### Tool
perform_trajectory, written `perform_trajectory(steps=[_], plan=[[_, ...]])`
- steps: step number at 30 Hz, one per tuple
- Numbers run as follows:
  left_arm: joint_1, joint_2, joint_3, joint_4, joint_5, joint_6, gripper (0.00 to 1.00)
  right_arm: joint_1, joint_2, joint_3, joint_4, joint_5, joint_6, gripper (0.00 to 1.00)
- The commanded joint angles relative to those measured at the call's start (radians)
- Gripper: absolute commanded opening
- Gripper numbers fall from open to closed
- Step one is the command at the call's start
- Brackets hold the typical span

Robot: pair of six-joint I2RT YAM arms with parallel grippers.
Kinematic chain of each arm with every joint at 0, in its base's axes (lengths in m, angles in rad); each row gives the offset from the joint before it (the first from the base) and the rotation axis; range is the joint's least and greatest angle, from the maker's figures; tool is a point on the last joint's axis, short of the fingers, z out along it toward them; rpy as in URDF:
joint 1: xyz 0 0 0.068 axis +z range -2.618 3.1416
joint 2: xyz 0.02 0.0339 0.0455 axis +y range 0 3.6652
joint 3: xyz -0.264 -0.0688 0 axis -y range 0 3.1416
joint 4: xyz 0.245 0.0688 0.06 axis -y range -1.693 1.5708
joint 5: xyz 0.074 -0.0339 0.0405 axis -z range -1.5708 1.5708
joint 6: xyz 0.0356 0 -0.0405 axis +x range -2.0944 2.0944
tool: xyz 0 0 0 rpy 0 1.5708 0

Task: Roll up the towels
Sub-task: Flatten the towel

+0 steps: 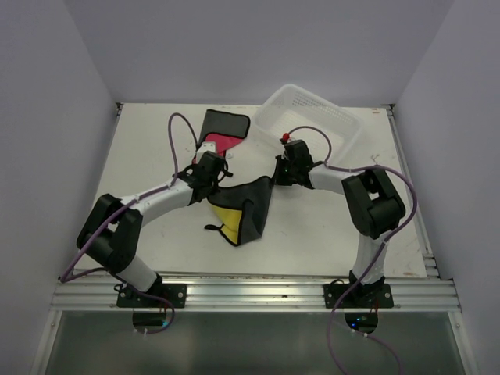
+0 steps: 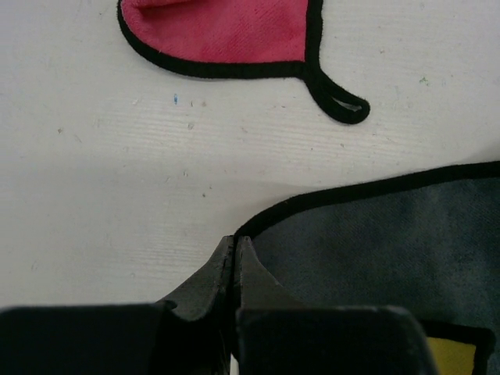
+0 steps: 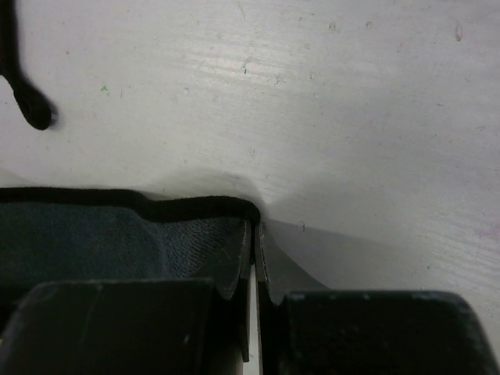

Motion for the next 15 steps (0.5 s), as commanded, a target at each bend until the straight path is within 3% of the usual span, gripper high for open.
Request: perform_trajectory(steps=[1,15], plan=[[0.012,-0.027,0.014,0.031,0.001,0.011,0.00,-0.001,-0.025,0.021,-0.091,0.061,-0.028,0.00],[0.043,-0.216,0.125,-0.043,-0.012,0.002,0.00,0.026,-0.470,0.060,-0.341,0.215,-0.139,0.00]])
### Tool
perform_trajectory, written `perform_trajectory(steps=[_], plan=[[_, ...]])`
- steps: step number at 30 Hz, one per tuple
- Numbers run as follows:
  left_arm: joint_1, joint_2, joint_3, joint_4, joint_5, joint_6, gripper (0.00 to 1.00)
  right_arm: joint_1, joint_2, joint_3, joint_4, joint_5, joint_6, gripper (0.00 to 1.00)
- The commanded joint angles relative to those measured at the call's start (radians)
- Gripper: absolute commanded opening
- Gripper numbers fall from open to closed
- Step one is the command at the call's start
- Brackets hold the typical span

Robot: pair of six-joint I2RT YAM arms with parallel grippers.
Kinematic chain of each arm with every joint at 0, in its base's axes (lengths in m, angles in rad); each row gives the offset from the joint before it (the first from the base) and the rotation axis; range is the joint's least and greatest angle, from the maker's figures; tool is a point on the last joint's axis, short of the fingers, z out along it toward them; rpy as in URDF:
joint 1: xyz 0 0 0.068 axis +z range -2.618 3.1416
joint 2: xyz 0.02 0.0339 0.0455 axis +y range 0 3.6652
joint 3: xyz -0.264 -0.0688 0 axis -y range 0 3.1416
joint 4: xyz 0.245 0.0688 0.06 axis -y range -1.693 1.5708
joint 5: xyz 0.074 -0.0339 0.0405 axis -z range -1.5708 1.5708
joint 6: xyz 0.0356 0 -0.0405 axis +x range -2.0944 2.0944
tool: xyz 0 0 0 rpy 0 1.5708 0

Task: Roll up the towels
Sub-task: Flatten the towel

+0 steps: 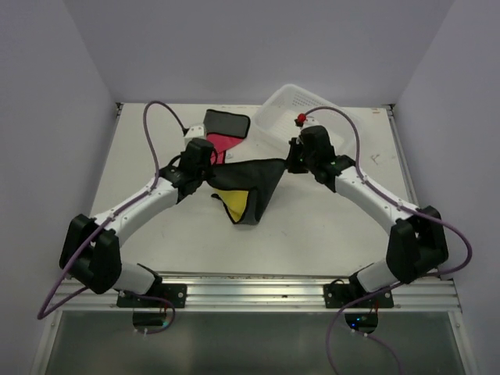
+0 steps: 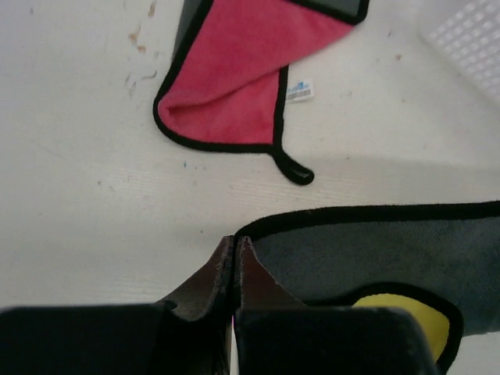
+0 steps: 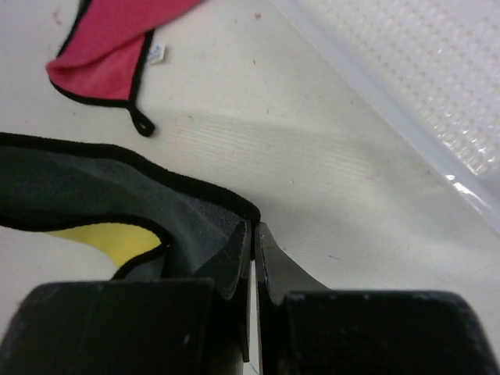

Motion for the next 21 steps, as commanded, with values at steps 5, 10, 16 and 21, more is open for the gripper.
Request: perform_trajectory(steps=[5,10,16,21], plan=[[0.020,-0.160,0.081,-0.039,-0.019,0.018,0.00,0.008,-0.199,0.070,-0.172,0.095,-0.080,0.00],[0.020,-0.274,0.041,-0.034,0.004,0.033,0.00,0.021,-0.304,0.062,-0.230,0.072,-0.080,0.00],[0.020,-0.443,-0.049,-0.001,0.114,0.036,0.00,0.064,-0.436,0.039,-0.301,0.017,-0.053,0.00],[0.020,-0.555,-0.109,0.007,0.263,0.038,0.00,0.100,-0.522,0.048,-0.376,-0.027,-0.010,0.00]])
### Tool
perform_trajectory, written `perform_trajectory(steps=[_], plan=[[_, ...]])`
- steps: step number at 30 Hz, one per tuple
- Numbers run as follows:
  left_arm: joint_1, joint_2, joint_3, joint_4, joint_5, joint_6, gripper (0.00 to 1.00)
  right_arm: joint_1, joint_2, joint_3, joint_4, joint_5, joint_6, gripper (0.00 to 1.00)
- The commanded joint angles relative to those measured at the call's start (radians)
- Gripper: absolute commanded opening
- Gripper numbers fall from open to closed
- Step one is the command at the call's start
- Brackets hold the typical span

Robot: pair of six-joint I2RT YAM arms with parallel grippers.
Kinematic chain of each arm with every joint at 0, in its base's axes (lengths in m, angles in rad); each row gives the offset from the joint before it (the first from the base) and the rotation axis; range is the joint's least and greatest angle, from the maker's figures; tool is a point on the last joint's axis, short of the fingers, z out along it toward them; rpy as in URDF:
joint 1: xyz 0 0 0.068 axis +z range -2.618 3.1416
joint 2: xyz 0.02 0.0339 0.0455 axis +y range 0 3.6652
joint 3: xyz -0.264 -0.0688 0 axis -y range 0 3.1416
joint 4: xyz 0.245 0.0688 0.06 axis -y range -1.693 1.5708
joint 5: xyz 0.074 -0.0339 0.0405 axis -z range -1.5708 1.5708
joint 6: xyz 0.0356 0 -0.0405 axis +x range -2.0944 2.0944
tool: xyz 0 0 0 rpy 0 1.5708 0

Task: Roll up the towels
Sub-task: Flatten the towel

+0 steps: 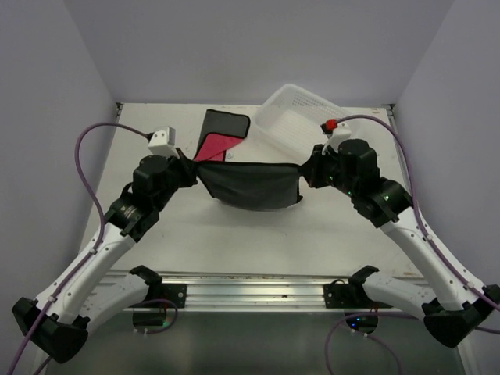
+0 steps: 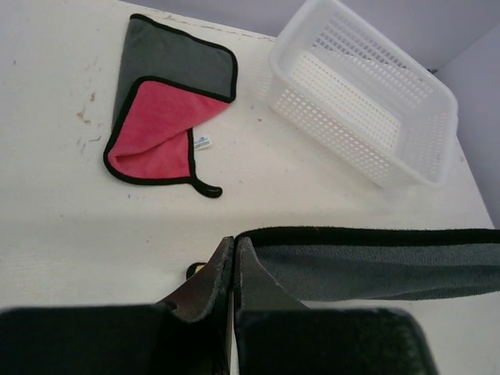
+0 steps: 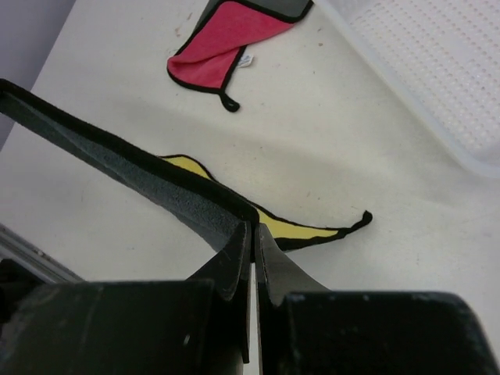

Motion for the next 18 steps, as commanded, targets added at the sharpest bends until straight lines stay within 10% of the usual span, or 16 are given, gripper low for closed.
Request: perform_trajectory(steps=[1,18], plan=[[0.011,-0.075,-0.032,0.012,0.101,0.026,0.00,0.017,-0.079,0.008,-0.111,-0.028,0.044,0.00],[0.011,-0.242,-0.014,-0.087,0.285,-0.065,0.00,0.018,-0.239,0.037,-0.286,-0.212,0.205,0.00]])
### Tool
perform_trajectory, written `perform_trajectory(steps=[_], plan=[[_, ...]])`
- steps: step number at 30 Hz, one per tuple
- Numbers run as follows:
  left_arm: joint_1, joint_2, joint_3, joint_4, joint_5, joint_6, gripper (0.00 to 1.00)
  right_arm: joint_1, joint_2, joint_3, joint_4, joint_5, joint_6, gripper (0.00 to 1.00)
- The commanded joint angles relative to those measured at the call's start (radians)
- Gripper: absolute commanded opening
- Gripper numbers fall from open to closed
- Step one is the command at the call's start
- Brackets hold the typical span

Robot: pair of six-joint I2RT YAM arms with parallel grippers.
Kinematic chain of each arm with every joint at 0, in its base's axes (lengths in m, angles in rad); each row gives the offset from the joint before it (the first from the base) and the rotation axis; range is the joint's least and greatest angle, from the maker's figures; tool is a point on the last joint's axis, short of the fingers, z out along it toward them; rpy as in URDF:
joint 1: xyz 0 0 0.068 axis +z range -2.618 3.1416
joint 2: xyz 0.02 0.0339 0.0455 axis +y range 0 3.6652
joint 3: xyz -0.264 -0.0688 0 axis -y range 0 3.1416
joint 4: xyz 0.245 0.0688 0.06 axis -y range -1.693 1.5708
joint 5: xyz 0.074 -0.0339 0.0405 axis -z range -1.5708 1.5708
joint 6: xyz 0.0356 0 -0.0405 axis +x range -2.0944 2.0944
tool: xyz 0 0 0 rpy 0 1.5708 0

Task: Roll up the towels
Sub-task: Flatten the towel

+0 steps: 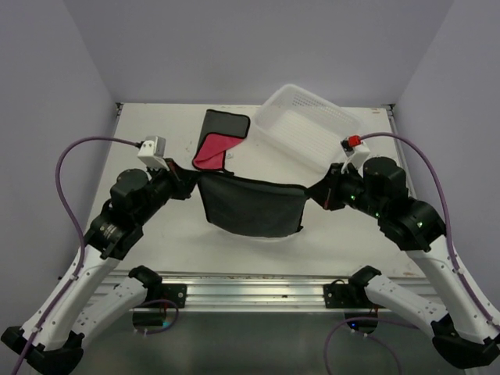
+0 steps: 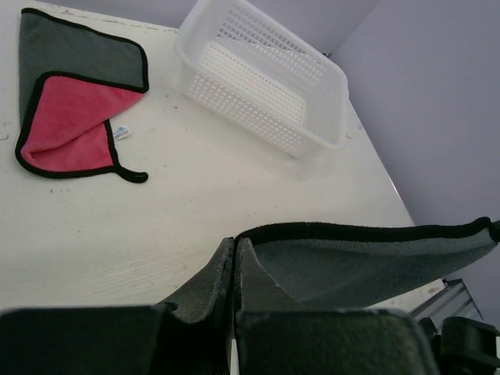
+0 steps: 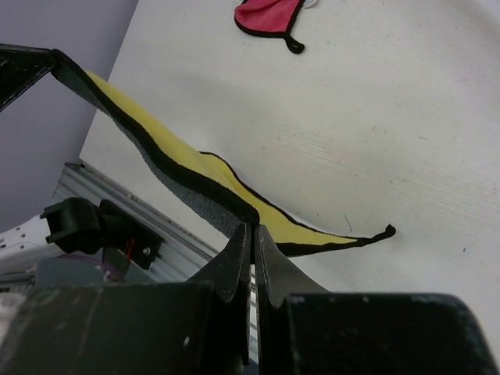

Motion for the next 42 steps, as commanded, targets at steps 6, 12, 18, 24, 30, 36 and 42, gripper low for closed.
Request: perform_trajectory(steps=[6,12,18,24,30,36,42], plan=[[0.011,-0.145,-0.045,-0.030,0.114,-0.073,0.00,0.001,-0.099,0.003,-0.111,-0.095,0.066,0.00],[0.011,-0.124,-0.038,-0.054,0.078,-0.139,0.00,0.001,-0.063,-0.023,-0.075,-0.047,0.089,0.00],[0.011,0.043,-0.038,-0.047,-0.092,-0.134,0.00,-0.001,0.095,-0.095,0.080,0.046,0.112,0.00],[0.012,0.290,-0.012,0.068,-0.201,-0.084,0.00,-0.027,0.351,-0.064,0.211,0.085,0.075,0.00],[0.056,0.511,0.039,0.200,-0.232,-0.053,0.00,-0.122,0.586,-0.026,0.356,0.048,0.052,0.00],[0.153,0.669,0.107,0.283,-0.143,-0.036,0.00,-0.140,0.756,0.071,0.430,0.030,0.019,0.00],[0.185,0.804,0.182,0.327,-0.110,0.001,0.00,-0.148,0.881,0.169,0.455,0.054,-0.004,0.00]])
